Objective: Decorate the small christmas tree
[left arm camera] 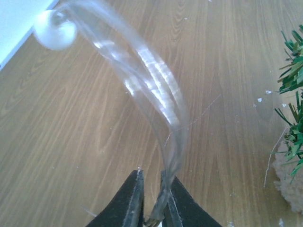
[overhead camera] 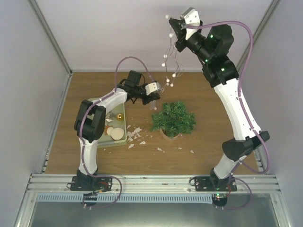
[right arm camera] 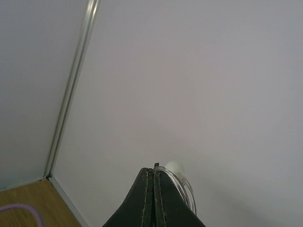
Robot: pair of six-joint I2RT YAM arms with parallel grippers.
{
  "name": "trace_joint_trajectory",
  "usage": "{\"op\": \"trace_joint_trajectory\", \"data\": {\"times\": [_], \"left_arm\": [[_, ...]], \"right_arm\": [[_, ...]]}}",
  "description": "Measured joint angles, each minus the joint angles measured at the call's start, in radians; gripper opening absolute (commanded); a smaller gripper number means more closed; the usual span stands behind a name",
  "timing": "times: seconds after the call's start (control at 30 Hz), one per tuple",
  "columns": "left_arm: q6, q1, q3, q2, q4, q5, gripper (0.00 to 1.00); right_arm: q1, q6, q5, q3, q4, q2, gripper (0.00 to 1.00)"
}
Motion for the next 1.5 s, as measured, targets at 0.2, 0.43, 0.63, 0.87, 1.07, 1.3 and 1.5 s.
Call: {"op": "trace_joint_trajectory", "data": {"times": [0.2,0.43,0.63,0.87,1.07,1.3,1.5], "left_arm": [[-0.011,-0.007,0.005,0.003,0.009,-0.003,0.0],[-0.011,-0.011,0.055,0.049,0.008,-0.003,0.0],[-0.011,-0.021,0.117,0.088,-0.002,-0.004,0.0],[-0.011,-0.063,0.152,0.129,-0.008,-0.004,0.0],[-0.011,-0.094,0.153,0.149,-0.031,0.002,0.0],[-0.003,-0.096,0.135,0.152,-0.04,0.002,0.0],[-0.006,-0.096,0.134,0.156,-0.043,0.015,0.0]], "right_arm": [[-0.007,-0.019,0.135,-0.02,-0.068,-0.057,0.01],[-0.079,0.009,0.409,-0.15,-0.16,-0.193,0.01],[-0.156,0.068,0.6,-0.311,-0.229,-0.316,0.01],[-0.183,0.163,0.672,-0.415,-0.344,-0.422,0.0],[-0.184,0.25,0.664,-0.457,-0.459,-0.473,0.0],[-0.184,0.304,0.663,-0.51,-0.554,-0.568,0.01],[-0.184,0.35,0.648,-0.577,-0.605,-0.669,0.01]]}}
